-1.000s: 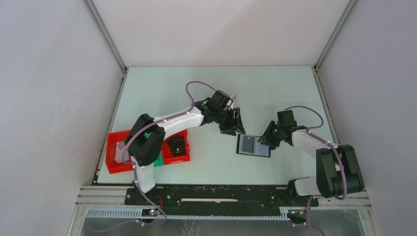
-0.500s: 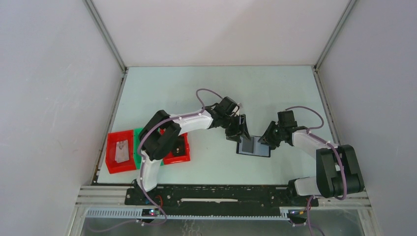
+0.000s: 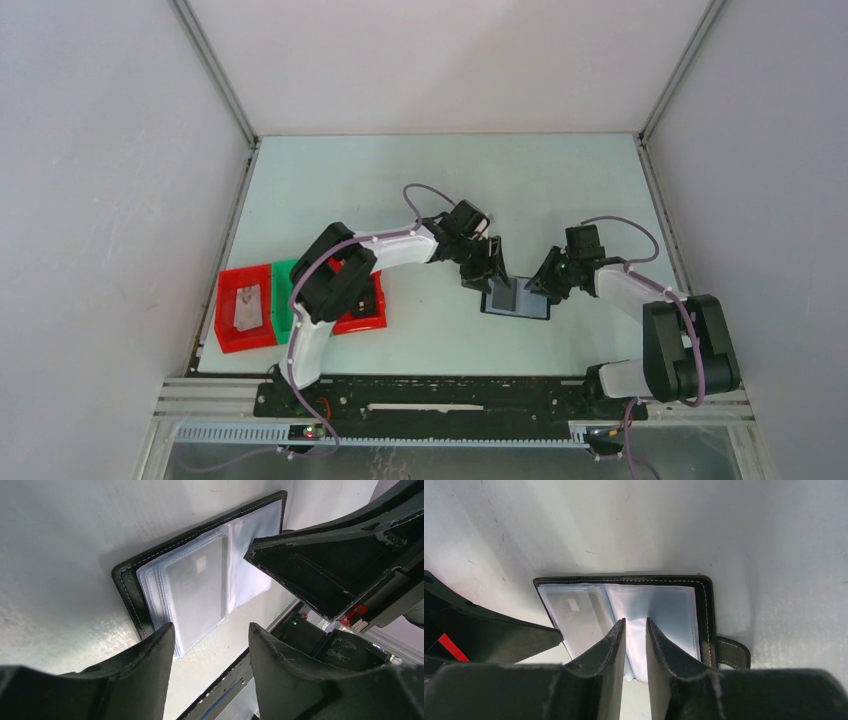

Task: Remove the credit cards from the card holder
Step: Remove the credit card from the card holder.

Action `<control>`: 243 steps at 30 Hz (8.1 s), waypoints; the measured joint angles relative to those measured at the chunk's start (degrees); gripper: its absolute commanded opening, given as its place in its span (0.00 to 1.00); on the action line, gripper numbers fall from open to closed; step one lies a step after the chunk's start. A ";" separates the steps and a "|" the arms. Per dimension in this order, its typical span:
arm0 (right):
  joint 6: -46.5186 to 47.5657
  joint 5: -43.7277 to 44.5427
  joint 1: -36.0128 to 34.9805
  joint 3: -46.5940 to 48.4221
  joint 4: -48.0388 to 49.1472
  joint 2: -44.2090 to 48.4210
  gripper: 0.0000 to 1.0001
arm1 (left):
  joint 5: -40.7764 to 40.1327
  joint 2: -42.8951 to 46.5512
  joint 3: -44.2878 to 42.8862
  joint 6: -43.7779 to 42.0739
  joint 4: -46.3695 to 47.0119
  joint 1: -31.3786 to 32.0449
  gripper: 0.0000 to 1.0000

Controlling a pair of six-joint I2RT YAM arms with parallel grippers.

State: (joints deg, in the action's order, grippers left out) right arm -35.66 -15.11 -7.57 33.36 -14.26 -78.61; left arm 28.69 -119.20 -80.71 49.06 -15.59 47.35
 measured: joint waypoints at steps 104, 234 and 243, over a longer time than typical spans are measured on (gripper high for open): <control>0.37 0.61 5.53 -2.67 -2.97 3.80 0.28 | -8.24 0.61 -3.43 -6.05 -6.23 1.27 0.63; 0.42 0.57 5.51 -2.69 -2.89 3.80 0.29 | -16.17 -0.68 -7.80 -8.55 -12.04 3.69 0.63; 0.42 0.55 5.51 -2.69 -2.89 3.80 0.29 | -15.41 -0.68 -7.80 -8.55 -12.00 3.69 0.63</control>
State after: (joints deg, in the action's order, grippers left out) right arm -35.24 -14.57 -2.07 30.68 -17.15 -74.81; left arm 13.28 -119.87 -88.51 40.51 -27.59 51.05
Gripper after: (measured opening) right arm 0.284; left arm 0.635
